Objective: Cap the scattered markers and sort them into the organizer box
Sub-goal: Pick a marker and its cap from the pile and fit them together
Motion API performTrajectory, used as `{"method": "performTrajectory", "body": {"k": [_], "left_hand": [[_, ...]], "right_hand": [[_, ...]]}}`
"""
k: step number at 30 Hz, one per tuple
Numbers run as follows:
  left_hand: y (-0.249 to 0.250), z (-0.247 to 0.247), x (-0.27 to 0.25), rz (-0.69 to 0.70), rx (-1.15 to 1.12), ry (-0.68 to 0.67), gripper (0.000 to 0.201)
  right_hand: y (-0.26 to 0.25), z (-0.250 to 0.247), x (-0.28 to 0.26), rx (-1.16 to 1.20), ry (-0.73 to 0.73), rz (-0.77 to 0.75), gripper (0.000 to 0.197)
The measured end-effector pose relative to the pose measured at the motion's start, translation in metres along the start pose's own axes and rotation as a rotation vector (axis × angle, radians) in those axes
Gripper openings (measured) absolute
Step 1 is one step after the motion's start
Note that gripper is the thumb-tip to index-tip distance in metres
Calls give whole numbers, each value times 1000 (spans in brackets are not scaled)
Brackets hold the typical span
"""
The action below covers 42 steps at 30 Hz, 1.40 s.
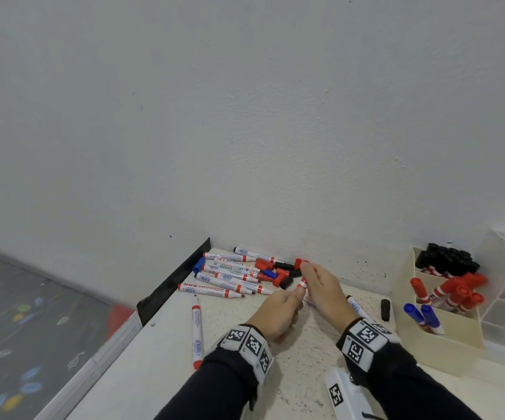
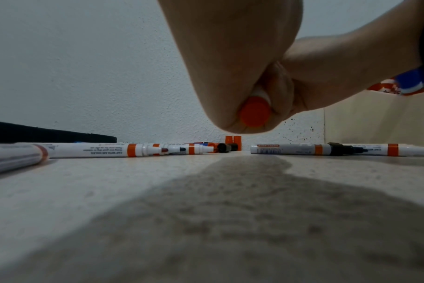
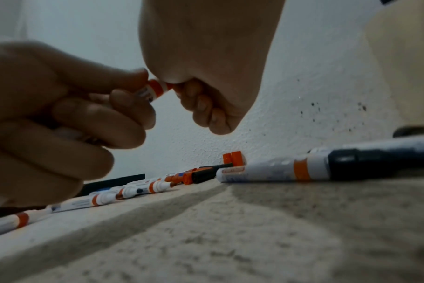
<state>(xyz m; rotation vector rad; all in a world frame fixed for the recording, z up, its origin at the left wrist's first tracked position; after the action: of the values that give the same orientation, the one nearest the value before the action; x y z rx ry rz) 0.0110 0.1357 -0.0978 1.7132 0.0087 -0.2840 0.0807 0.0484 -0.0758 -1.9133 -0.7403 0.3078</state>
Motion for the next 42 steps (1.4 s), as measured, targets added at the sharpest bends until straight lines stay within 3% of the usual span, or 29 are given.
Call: {"method": "performTrajectory", "body": {"k": [6,9,11,14,17,23,27,30,33,38,39,42], "left_hand": [[6,-2,-11,-69,73,96,49],[7,-27,-19,-110,249,349,36],[5,-47,-33,-320,444,534,42],[-1,-64,-60,-698,653,609,62],[-18,-70,-74,-847,655,625,67],[-32,-66,-73,-788,644,555,60],[-30,-58,-63,-718,550,546,59],[-25,-52,-55,-655,495,530,53],[-17,-44,-45,-572,495,443,41],[-8,-35,-29,-389,382,316,11],[-7,-34,-28,-374,347,300,11],[-7,-38,-25,-374,286,238,38]], "right_hand": [[-7,-5,-2,-224,-82,-14,40],[-17,-8,-6,-206,3,-37,34],[-24,-15,-11,-184,75,-47,28],[-34,-37,-22,-135,195,-51,17],[-36,-71,-33,-142,340,-8,14],[-43,-149,-72,-342,611,166,25],[-46,-180,-92,-274,785,189,27],[-40,-187,-94,-254,773,236,26],[-31,-183,-92,-416,623,312,23],[-19,-179,-85,-514,603,255,12],[-17,-179,-82,-572,553,288,12],[-10,-180,-75,-693,389,465,17]]}}
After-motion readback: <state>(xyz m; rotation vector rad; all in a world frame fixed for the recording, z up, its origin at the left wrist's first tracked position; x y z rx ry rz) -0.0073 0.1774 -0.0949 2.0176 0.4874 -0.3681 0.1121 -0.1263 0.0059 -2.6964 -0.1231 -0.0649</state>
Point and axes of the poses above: each hand's wrist, its own x-axis towards the middle knuckle, its own z-axis out of the palm, y = z × x, the point moved 3 cm from there along x, towards the middle knuckle, and after that the axes turned 15 degrees about -y, right-handed, at the moved point
